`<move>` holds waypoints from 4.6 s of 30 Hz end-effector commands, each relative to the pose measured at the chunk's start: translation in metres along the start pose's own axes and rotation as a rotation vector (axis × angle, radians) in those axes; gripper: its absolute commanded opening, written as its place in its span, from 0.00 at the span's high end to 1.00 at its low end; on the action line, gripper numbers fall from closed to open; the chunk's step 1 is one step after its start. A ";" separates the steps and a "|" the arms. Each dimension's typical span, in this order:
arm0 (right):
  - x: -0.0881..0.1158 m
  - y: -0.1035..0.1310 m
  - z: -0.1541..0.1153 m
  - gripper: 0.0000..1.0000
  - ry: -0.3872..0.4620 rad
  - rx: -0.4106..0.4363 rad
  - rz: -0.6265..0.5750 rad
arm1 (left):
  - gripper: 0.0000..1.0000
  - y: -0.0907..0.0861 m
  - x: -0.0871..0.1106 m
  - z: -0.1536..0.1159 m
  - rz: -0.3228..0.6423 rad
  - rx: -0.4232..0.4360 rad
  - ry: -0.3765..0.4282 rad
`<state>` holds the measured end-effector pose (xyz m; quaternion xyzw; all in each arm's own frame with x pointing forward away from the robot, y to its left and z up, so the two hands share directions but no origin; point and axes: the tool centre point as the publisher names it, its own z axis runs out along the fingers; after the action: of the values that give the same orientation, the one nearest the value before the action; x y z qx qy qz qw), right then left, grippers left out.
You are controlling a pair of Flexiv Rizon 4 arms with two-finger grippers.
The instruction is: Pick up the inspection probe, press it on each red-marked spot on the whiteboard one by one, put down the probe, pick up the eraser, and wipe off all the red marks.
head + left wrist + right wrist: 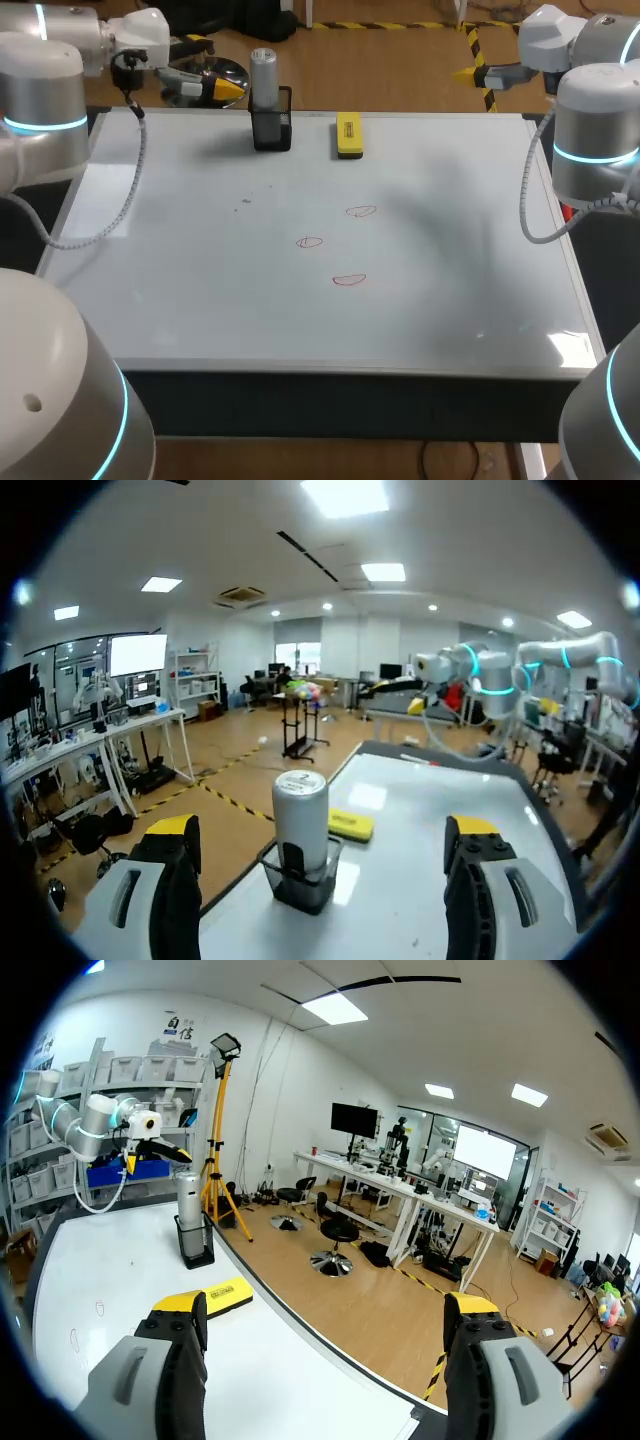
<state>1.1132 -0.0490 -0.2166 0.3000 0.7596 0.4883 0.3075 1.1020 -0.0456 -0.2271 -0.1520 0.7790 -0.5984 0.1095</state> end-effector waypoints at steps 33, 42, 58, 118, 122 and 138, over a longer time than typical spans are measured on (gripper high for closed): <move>-0.001 0.000 0.000 0.00 0.001 0.001 0.000 | 0.00 0.036 -0.008 0.100 -0.010 0.191 0.337; -0.001 0.000 0.000 0.00 0.001 0.001 0.000 | 0.00 0.034 -0.007 0.105 -0.011 0.197 0.333; -0.001 0.000 0.000 0.00 0.001 0.001 0.000 | 0.61 0.037 -0.005 0.106 -0.019 0.205 0.300; -0.001 0.000 0.000 0.00 0.001 0.001 0.000 | 1.00 -0.047 0.005 0.070 0.094 0.259 0.261; -0.001 0.000 0.000 0.00 0.001 0.001 0.000 | 1.00 -0.051 0.005 0.063 0.103 0.257 0.248; -0.001 0.000 0.000 0.00 0.001 0.001 0.000 | 1.00 -0.046 0.012 0.022 0.088 0.233 0.175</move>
<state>1.1132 -0.0490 -0.2166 0.3000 0.7596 0.4883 0.3075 1.1144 -0.0833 -0.1942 -0.0337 0.7151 -0.6952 0.0647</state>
